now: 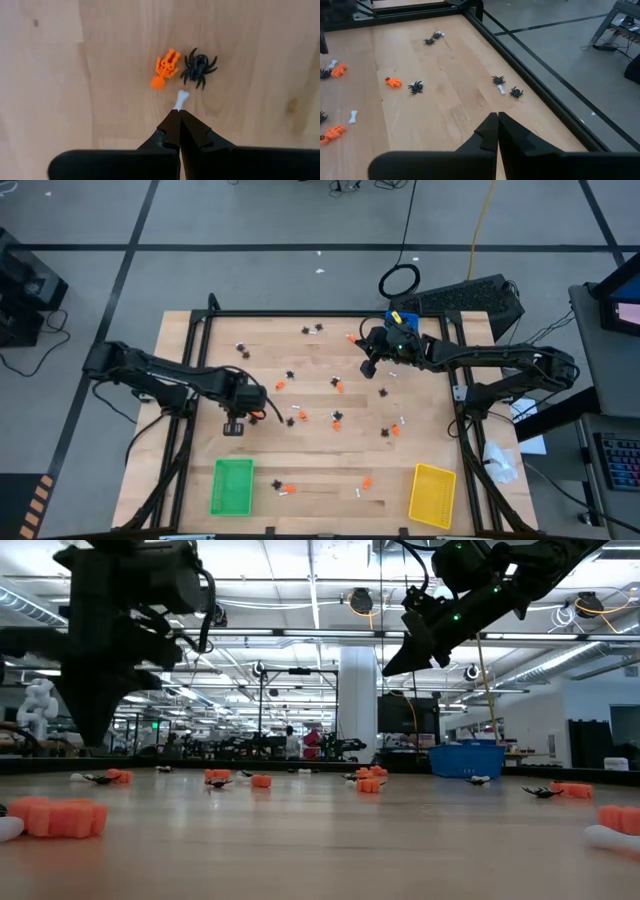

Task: Sort Halloween decoration
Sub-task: Put the white bone toy into the green bin

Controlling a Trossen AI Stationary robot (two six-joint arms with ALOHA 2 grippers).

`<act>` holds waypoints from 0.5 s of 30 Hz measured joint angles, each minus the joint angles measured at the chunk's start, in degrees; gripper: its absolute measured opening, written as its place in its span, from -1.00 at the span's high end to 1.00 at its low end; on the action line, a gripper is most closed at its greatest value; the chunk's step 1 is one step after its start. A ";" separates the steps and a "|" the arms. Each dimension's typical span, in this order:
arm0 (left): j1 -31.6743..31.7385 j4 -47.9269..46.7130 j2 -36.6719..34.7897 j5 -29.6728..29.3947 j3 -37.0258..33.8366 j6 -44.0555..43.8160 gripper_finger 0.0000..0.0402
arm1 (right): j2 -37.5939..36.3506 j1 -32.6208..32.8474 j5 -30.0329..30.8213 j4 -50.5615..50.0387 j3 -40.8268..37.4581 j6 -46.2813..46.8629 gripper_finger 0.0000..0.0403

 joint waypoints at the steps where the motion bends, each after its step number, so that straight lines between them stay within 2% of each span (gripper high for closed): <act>1: 0.00 0.42 0.95 0.00 0.00 0.92 1.00 | 0.00 0.00 0.01 0.00 0.00 0.00 0.98; 11: 0.00 1.08 6.05 2.29 -0.04 2.33 0.99 | 0.00 0.02 0.01 -0.02 0.00 -0.65 0.98; 15: 0.00 1.09 6.59 2.45 -0.07 2.27 0.85 | 0.00 0.02 0.01 -0.02 0.00 -0.66 0.98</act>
